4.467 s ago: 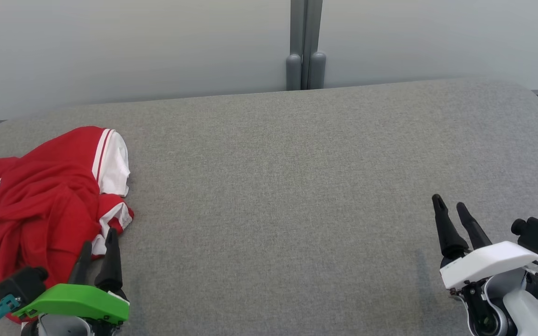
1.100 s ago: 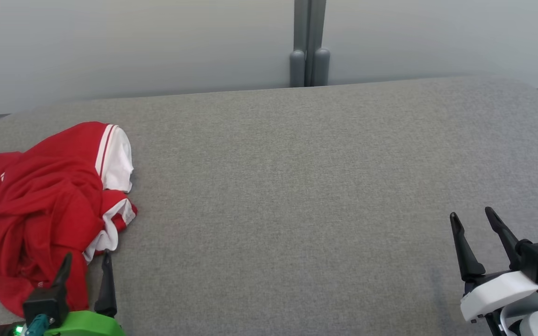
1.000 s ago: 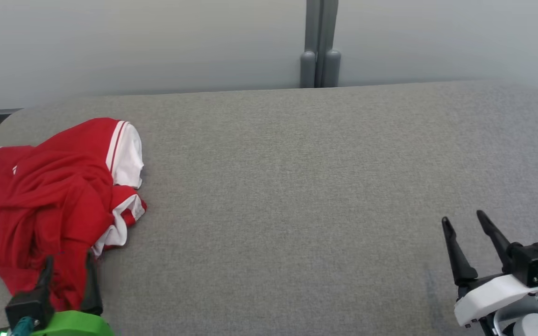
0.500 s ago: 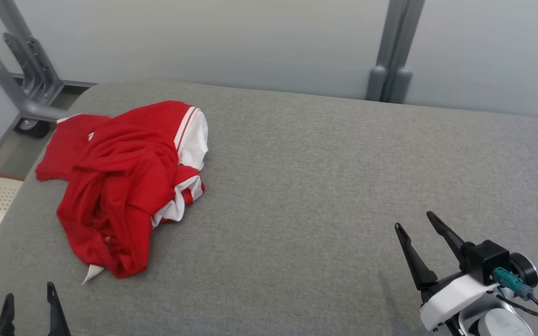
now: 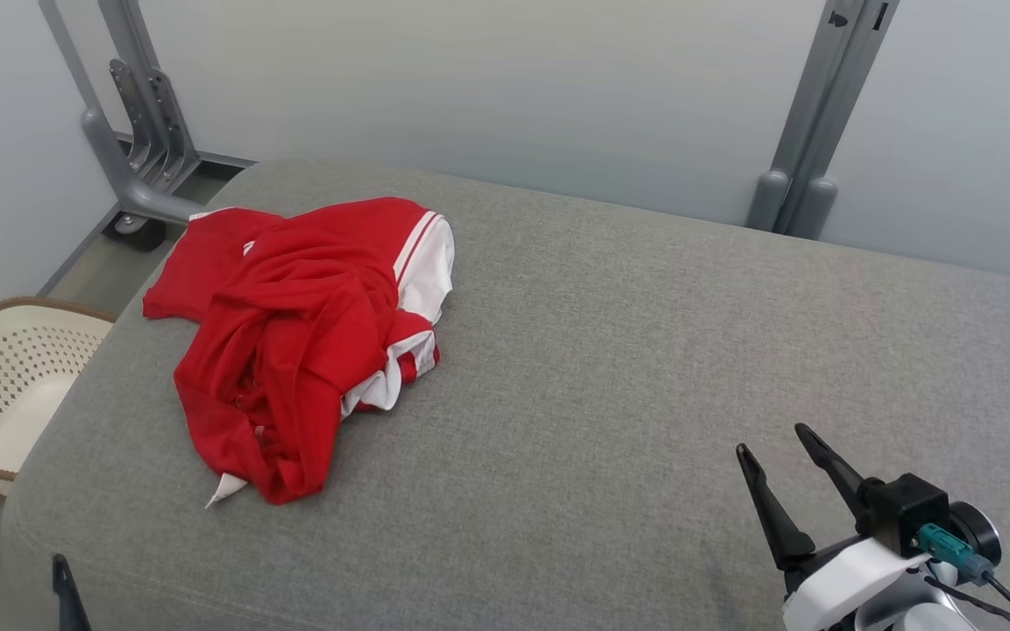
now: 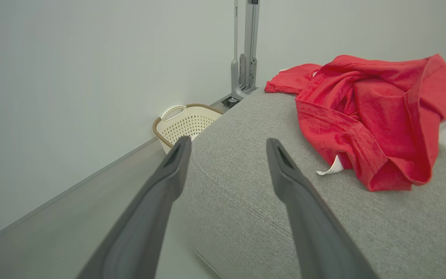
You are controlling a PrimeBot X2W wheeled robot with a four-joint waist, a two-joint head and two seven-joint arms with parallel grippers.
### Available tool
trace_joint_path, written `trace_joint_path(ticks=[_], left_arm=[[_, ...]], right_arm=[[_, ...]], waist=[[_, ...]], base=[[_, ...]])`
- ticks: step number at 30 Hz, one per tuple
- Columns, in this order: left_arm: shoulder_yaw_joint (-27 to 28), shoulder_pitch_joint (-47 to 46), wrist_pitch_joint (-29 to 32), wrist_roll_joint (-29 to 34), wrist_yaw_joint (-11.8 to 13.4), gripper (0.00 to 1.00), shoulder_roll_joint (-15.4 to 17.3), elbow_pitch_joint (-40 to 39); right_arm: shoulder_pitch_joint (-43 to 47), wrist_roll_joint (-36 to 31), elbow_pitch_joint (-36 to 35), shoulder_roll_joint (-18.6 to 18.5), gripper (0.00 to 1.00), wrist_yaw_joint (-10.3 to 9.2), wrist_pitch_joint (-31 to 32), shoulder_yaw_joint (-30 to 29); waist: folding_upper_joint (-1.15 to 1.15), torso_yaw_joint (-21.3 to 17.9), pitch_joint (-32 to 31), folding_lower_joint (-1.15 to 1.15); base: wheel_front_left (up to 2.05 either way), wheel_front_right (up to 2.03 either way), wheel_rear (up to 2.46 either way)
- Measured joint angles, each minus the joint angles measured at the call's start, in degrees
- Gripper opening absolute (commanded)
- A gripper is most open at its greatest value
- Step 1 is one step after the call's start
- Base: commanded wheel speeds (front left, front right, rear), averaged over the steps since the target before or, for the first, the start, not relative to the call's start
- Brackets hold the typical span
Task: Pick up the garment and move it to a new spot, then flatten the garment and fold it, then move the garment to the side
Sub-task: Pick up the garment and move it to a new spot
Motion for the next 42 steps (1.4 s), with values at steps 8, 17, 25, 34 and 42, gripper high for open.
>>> trace_joint_path(ticks=[8,17,25,34,42], left_arm=[[-0.9,-0.7,0.0,-0.6,-1.4,1.00,-0.1,-0.7],[-9.3,-11.5,2.3,-3.4,-6.6,1.00,-1.1,5.0],[-11.0,-15.8,6.6,-3.3,-7.1,1.00,-1.1,11.1],[-10.7,-17.9,8.6,-2.5,-6.9,1.00,-0.6,17.9],[-11.4,-20.6,10.3,-2.1,-7.0,0.00,0.5,23.7]], right_arm=[[0.3,0.0,-0.3,-0.6,1.00,0.00,0.0,-0.5],[-0.5,-0.5,-0.8,-0.9,1.00,0.00,0.0,-0.5],[-1.7,-0.5,-0.8,-0.8,1.00,0.00,0.0,-0.8],[-2.0,-0.5,-0.8,-0.6,1.00,0.00,0.0,-1.5],[-2.1,-0.5,-0.8,-0.6,1.00,0.01,0.0,-2.9]], waist=[[0.00,-2.6,1.0,0.00],[0.00,-5.4,4.0,0.00],[0.00,-8.7,5.8,0.00],[0.00,-11.7,7.0,0.00],[0.00,-12.8,7.7,0.00]], base=[[0.00,0.00,0.00],[0.00,0.00,0.00],[0.00,0.00,0.00],[0.00,0.00,0.00],[0.00,0.00,0.00]])
